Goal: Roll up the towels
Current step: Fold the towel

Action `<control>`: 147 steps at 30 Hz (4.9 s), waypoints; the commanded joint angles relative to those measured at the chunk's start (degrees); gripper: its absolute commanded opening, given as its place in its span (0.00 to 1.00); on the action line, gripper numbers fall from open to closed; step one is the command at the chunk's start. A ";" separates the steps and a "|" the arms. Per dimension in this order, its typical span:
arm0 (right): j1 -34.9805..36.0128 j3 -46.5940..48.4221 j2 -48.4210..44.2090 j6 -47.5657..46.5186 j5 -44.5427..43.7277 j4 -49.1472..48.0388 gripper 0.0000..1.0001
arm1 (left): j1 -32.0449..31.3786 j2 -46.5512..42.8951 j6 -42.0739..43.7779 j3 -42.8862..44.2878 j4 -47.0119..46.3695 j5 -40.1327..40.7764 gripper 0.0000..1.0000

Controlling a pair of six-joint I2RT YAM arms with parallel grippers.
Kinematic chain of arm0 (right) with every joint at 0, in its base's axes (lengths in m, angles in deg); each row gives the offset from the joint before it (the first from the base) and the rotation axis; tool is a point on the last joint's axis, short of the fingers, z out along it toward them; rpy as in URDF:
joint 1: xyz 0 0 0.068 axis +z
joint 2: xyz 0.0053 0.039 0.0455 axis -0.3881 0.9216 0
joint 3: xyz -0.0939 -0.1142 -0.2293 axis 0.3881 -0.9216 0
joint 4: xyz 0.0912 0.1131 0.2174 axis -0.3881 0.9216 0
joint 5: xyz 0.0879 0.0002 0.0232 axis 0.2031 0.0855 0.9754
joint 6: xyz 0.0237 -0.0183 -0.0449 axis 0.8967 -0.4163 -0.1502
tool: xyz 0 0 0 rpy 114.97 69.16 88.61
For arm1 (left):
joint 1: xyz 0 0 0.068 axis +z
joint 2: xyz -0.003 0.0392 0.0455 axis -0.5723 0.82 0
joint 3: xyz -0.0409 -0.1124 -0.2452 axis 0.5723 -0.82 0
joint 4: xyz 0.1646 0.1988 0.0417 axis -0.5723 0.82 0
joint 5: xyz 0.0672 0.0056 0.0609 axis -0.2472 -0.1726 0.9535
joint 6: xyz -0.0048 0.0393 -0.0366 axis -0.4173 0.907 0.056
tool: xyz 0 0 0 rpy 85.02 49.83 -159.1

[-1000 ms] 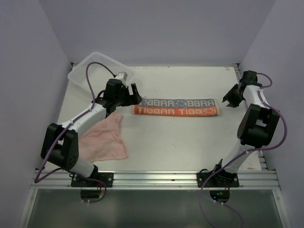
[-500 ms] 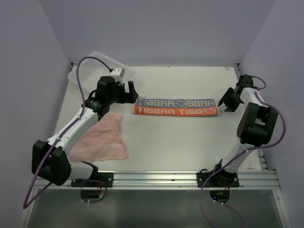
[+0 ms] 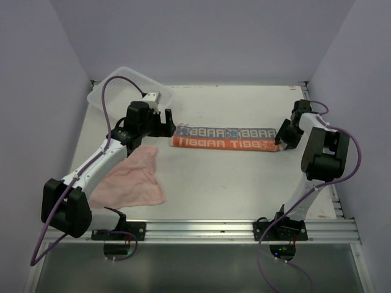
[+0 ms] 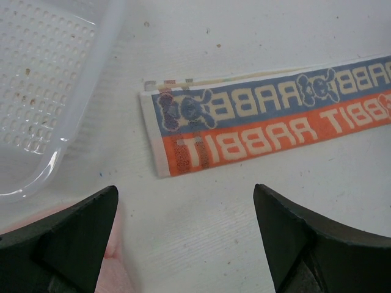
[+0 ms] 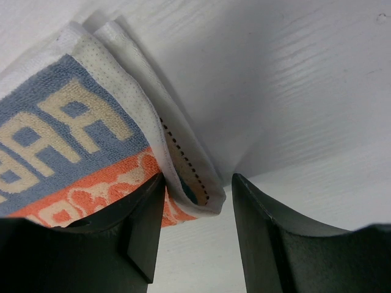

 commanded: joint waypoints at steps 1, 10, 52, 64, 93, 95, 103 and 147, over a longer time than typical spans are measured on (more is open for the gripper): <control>-0.25 -0.03 0.42 -1.64 -3.38 0.58 0.51 | 0.07 -0.90 1.32 0.47 -0.46 0.61 0.96; -0.08 3.39 -1.16 -1.91 -1.45 2.86 0.53 | 0.07 -0.55 1.23 0.47 -0.28 0.43 0.97; 2.56 1.02 5.16 -7.71 -3.64 -1.62 0.26 | 0.16 -0.99 1.23 0.30 -0.20 0.26 0.98; 2.73 0.14 -1.86 -7.18 0.32 0.13 0.00 | 0.16 -1.08 1.15 0.39 -0.02 0.00 0.99; 11.69 10.32 -18.83 -6.92 -25.69 16.21 0.00 | 0.07 -0.64 -0.09 -0.41 -1.16 -3.08 0.98; 14.68 11.74 -18.31 -6.83 -27.01 17.71 0.00 | -0.02 -0.73 -0.09 -0.49 -1.34 -3.43 0.98; 24.16 18.33 -14.01 -2.35 -26.76 20.61 0.00 | -0.37 -1.25 -0.09 -0.67 -1.43 -3.17 0.98; 46.77 49.63 12.02 17.78 -16.30 26.33 0.00 | -0.63 -2.75 -0.26 -0.85 -1.52 -3.35 0.98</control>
